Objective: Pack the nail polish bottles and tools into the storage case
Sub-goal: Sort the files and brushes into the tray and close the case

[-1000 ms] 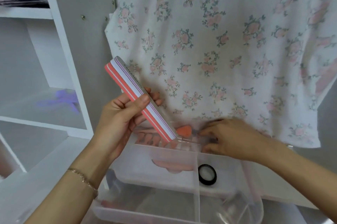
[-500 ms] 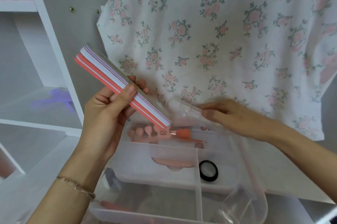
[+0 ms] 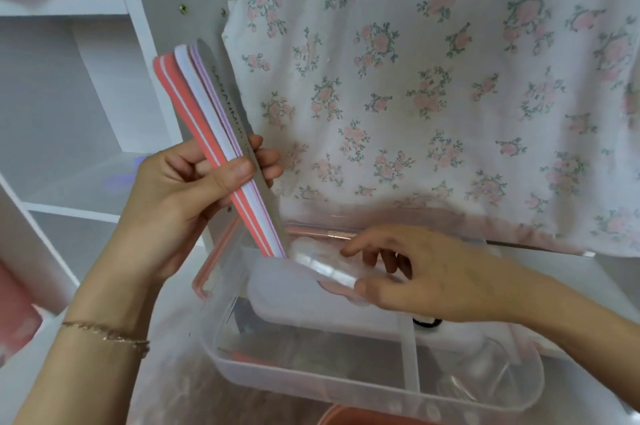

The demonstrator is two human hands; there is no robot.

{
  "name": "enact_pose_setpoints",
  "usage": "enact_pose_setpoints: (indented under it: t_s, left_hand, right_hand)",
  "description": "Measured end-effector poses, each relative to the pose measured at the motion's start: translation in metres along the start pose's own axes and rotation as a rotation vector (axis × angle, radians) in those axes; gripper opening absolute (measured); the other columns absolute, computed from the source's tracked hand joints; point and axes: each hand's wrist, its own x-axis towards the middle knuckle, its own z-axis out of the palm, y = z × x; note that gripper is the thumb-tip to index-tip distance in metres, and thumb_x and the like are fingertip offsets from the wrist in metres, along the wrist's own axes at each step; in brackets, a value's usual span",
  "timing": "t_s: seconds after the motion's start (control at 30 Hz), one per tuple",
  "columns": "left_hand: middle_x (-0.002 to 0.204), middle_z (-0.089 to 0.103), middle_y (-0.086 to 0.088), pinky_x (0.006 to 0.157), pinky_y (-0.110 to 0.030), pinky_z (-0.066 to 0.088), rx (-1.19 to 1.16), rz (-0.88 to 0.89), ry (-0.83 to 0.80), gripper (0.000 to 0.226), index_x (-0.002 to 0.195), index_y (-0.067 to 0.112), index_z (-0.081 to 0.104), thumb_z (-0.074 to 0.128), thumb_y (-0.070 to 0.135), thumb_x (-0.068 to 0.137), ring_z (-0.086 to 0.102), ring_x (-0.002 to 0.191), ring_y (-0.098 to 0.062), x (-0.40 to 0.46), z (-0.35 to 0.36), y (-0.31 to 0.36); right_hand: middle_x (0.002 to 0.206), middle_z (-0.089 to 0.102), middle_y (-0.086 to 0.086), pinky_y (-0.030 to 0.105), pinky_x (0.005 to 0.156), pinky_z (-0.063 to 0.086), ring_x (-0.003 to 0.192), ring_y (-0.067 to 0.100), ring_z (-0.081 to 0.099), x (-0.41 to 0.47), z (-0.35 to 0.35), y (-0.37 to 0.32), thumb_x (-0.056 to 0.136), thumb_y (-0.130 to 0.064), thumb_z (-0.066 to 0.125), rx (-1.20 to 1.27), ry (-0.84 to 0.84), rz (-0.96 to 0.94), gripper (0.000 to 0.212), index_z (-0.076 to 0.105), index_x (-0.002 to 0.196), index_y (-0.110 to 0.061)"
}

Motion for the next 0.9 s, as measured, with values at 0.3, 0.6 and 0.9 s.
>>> enact_pose_setpoints:
  t_s: [0.3, 0.6, 0.9]
  left_hand:
    - [0.087, 0.075, 0.003, 0.078, -0.024, 0.055, 0.278, -0.084, 0.057, 0.031, 0.081, 0.032, 0.076, 0.072, 0.034, 0.051, 0.071, 0.086, -0.016, -0.003, -0.007, 0.014]
    - [0.097, 0.073, -0.009, 0.077, -0.028, 0.056, -0.352, -0.184, 0.030, 0.031, 0.087, 0.015, 0.075, 0.073, 0.024, 0.058, 0.068, 0.097, -0.021, 0.000, 0.025, -0.013]
    - [0.101, 0.072, -0.002, 0.094, -0.036, 0.051, -0.373, -0.121, 0.059, 0.018, 0.084, 0.022, 0.073, 0.060, 0.021, 0.073, 0.063, 0.108, -0.020, 0.008, 0.057, -0.021]
  right_hand:
    - [0.125, 0.044, -0.014, 0.020, 0.080, 0.029, 0.101, -0.003, 0.035, 0.012, 0.032, -0.010, 0.080, -0.057, 0.053, -0.202, -0.093, -0.055, 0.049, 0.044, 0.124, -0.038]
    - [0.097, 0.058, -0.023, 0.005, 0.075, 0.040, 0.089, -0.012, 0.054, 0.022, 0.008, -0.016, 0.074, -0.062, 0.045, 0.293, 0.228, -0.017, 0.042, 0.054, 0.107, -0.037]
    - [0.082, 0.068, 0.008, 0.038, 0.076, 0.050, 0.077, 0.022, 0.064, 0.026, -0.005, -0.023, 0.081, -0.028, 0.066, 0.381, 0.391, -0.077, 0.012, 0.068, 0.093, -0.028]
